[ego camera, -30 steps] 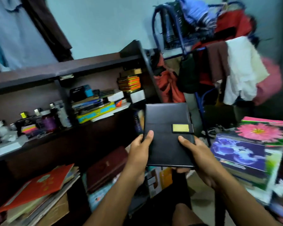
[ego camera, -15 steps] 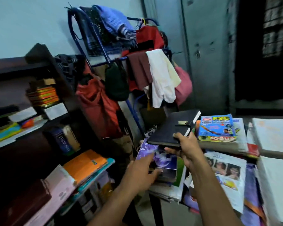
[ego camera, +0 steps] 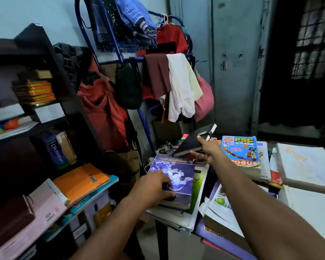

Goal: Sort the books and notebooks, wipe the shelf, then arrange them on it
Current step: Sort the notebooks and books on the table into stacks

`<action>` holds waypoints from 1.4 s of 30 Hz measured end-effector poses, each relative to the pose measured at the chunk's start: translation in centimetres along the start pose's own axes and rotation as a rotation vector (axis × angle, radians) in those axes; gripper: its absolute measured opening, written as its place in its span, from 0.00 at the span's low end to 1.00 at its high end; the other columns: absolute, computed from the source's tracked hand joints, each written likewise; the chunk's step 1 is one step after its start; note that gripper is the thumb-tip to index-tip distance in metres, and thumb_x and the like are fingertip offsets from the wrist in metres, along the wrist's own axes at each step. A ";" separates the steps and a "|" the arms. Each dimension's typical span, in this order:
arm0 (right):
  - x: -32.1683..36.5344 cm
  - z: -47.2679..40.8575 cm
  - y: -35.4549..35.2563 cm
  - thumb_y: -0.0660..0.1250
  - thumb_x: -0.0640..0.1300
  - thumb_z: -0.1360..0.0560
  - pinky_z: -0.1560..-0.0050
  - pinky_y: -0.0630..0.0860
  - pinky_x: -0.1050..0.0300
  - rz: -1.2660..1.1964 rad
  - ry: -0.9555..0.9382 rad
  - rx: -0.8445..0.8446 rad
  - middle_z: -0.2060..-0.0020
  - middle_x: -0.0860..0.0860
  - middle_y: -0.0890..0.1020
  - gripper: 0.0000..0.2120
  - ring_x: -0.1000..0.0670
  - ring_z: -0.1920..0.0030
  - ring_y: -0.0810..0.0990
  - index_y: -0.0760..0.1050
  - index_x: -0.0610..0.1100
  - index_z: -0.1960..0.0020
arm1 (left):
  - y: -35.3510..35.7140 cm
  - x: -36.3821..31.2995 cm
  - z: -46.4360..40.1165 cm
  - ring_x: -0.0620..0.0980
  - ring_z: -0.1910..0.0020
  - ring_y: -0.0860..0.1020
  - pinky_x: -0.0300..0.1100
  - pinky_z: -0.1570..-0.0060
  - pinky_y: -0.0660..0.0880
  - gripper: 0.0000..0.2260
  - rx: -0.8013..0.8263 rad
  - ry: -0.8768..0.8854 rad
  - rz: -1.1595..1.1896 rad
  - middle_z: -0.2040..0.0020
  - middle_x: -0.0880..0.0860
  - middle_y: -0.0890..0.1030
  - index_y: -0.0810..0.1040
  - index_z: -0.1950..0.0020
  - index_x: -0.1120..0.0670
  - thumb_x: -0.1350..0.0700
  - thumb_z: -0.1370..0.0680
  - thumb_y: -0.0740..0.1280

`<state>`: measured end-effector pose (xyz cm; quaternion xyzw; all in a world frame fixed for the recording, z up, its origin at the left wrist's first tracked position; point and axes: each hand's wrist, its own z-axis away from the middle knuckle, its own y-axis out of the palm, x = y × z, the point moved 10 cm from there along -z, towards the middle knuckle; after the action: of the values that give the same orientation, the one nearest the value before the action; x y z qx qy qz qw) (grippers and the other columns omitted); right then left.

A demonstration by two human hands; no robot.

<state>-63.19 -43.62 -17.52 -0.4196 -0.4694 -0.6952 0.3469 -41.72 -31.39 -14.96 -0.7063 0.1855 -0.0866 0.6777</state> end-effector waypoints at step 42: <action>-6.9 20.2 23.3 0.73 0.43 0.25 0.41 0.72 0.59 0.931 -0.674 0.707 0.43 0.48 0.80 0.15 0.53 0.45 0.78 0.78 0.45 0.39 | -6.4 17.5 17.8 0.46 0.49 0.79 0.47 0.46 0.77 0.14 -0.745 -0.259 0.307 0.46 0.45 0.78 0.82 0.42 0.46 0.44 0.25 0.66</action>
<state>-34.75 -31.41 -11.19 -0.6332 -0.5214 -0.1088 0.5615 -18.06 -21.49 -12.09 -0.8722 0.2203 0.1777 0.3990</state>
